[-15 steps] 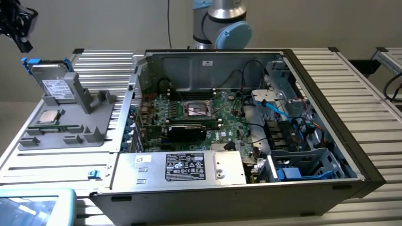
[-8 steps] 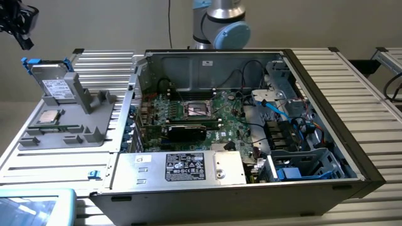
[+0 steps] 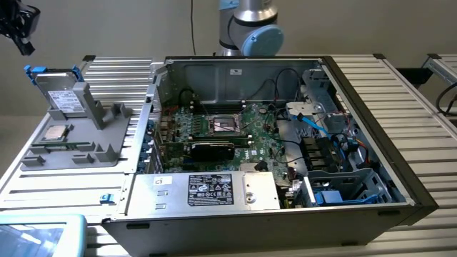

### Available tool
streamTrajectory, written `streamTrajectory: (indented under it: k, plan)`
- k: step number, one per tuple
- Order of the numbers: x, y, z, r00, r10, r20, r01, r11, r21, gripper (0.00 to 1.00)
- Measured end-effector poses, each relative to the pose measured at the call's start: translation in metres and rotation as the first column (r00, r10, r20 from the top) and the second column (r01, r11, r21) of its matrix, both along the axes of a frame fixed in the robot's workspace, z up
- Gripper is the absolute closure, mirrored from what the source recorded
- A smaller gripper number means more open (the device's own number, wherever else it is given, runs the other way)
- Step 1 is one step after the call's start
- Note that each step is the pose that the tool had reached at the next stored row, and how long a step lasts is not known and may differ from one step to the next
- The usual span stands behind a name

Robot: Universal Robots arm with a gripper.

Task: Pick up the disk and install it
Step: 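Reach for the disk, then pick up the disk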

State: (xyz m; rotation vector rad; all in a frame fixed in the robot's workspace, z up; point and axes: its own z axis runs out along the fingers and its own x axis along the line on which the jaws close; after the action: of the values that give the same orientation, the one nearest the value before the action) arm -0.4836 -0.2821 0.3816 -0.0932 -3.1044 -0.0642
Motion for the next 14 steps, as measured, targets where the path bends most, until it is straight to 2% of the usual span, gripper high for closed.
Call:
streamTrajectory:
  k: [5, 9, 14]
  plan:
    - [-0.003, 0.0088, -0.0011, 1.0, 0.0, 0.0, 0.0, 1.0, 0.0, 0.89]
    - [-0.005, 0.0137, -0.0021, 1.0, 0.001, -0.0002, -0.001, 1.0, -0.0001, 0.89]
    - [-0.006, 0.0148, -0.0026, 1.0, 0.001, -0.0006, -0.001, 1.0, 0.0, 0.89]
